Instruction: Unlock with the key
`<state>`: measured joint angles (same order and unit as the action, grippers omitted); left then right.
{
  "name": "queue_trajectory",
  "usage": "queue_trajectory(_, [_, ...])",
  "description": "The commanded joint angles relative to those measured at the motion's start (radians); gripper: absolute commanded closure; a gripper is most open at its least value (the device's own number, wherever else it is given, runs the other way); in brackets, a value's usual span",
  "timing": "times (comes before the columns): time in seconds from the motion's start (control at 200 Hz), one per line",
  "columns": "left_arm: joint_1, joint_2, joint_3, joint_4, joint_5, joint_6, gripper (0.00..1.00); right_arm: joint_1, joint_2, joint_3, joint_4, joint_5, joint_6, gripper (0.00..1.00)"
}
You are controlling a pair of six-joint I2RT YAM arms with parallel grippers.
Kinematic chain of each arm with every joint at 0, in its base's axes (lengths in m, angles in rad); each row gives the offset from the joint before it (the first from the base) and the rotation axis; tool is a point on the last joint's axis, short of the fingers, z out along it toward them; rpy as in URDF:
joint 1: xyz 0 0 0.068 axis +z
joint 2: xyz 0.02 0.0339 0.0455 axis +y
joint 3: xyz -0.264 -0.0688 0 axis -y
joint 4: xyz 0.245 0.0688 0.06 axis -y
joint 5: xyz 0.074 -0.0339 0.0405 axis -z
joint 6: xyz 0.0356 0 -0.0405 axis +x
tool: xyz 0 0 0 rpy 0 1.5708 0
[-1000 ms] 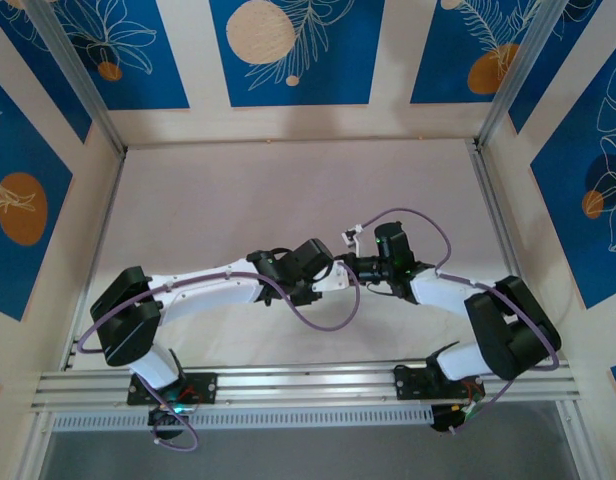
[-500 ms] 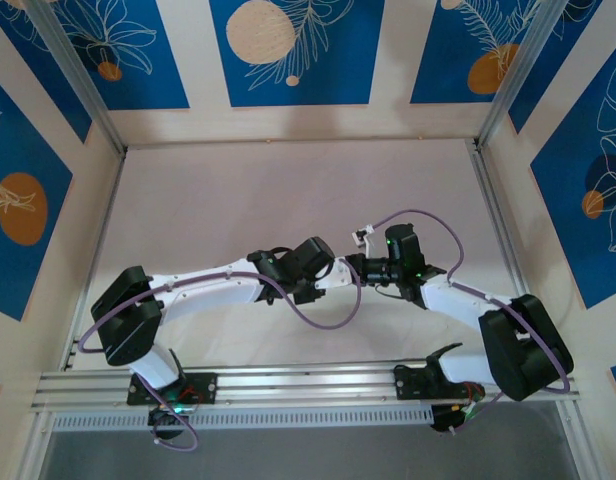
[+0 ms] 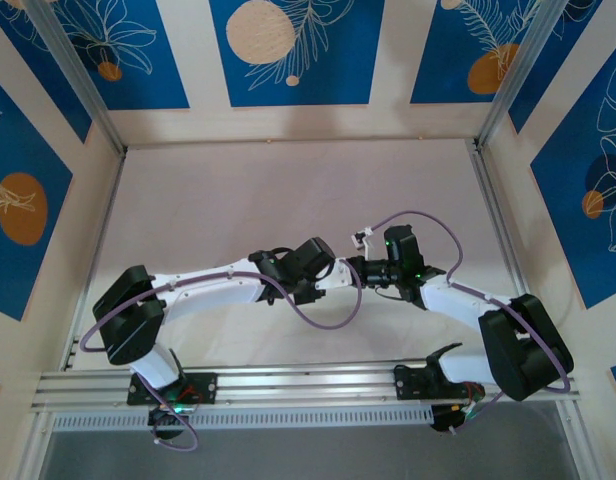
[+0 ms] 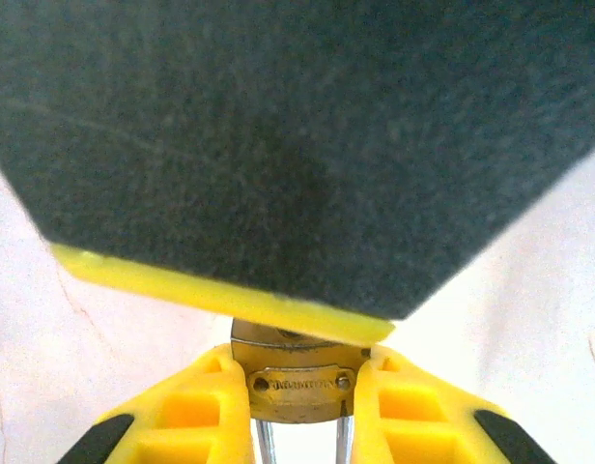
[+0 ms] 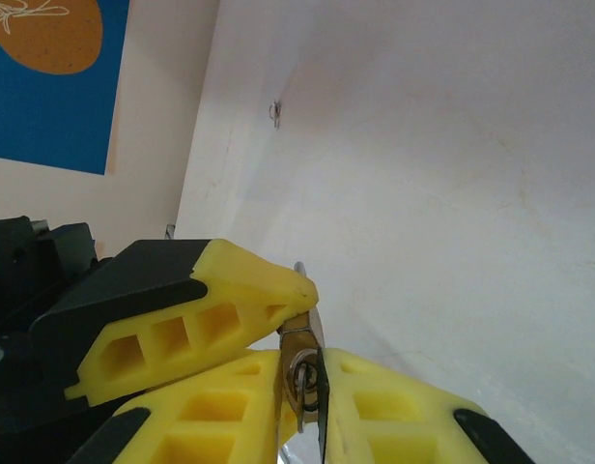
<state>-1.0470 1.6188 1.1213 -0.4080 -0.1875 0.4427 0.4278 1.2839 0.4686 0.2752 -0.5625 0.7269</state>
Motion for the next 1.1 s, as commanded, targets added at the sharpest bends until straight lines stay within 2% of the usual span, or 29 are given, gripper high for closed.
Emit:
queue_trajectory(0.0, [0.008, 0.011, 0.039, 0.008, -0.001, -0.010, 1.00, 0.018, 0.015, -0.001, -0.018, -0.017, -0.017, 0.83])
queue_trajectory(0.09, [0.007, 0.013, 0.040, 0.011, -0.004, -0.012, 1.00, 0.023, 0.019, 0.002, -0.016, -0.012, -0.018, 0.84])
queue_trajectory(0.32, [0.006, 0.002, 0.027, 0.058, -0.015, -0.016, 1.00, 0.031, 0.026, 0.004, -0.009, 0.004, 0.002, 0.94])
queue_trajectory(0.54, [-0.016, -0.018, -0.038, 0.189, -0.100, 0.006, 1.00, 0.068, 0.039, 0.001, 0.051, 0.019, 0.092, 1.00])
queue_trajectory(0.825, [-0.069, -0.041, -0.137, 0.428, -0.257, 0.098, 1.00, 0.092, 0.045, 0.013, 0.044, 0.054, 0.197, 1.00])
queue_trajectory(1.096, [-0.106, -0.050, -0.205, 0.627, -0.330, 0.202, 1.00, 0.095, 0.071, 0.022, 0.056, 0.049, 0.275, 1.00])
